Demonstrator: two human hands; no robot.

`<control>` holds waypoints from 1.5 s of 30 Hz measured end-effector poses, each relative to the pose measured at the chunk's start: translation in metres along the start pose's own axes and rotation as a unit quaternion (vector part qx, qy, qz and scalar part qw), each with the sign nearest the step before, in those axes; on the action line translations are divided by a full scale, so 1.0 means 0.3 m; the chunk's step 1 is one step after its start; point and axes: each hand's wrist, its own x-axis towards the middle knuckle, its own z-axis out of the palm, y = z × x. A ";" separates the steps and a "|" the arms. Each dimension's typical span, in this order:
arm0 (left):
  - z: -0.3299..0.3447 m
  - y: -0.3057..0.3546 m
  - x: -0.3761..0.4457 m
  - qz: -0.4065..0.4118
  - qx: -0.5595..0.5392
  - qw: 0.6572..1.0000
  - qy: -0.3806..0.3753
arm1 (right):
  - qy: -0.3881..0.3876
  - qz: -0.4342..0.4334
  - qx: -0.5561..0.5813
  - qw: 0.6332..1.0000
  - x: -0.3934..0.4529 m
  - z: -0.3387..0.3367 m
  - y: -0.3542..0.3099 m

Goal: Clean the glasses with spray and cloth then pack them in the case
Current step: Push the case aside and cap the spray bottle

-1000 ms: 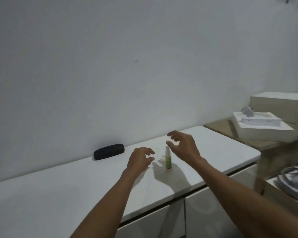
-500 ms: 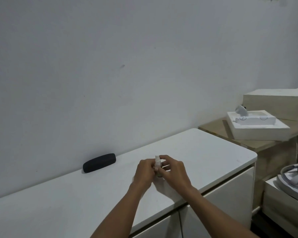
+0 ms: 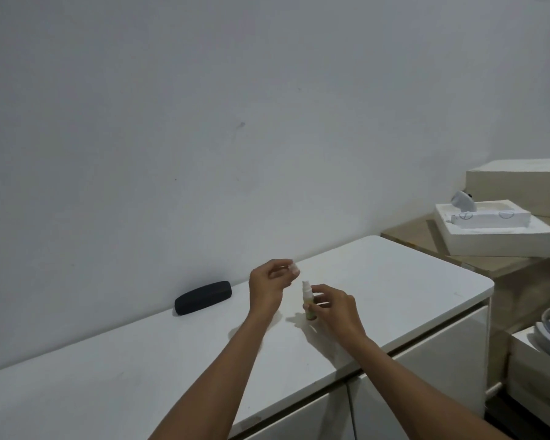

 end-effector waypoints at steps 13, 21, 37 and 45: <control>0.022 -0.014 -0.045 0.006 0.062 0.997 -0.051 | -0.007 0.016 -0.017 1.000 -0.006 0.003 -0.024; 0.030 -0.043 -0.061 0.015 0.048 0.998 -0.031 | -0.005 0.026 -0.016 1.000 -0.008 0.000 -0.024; -0.168 -0.112 -0.122 -0.017 0.264 0.964 -0.038 | -0.031 0.075 -0.061 0.995 0.040 0.002 -0.058; -0.453 -0.205 -0.081 -0.066 0.521 0.851 -0.002 | -0.037 0.067 -0.046 0.996 0.148 0.158 -0.103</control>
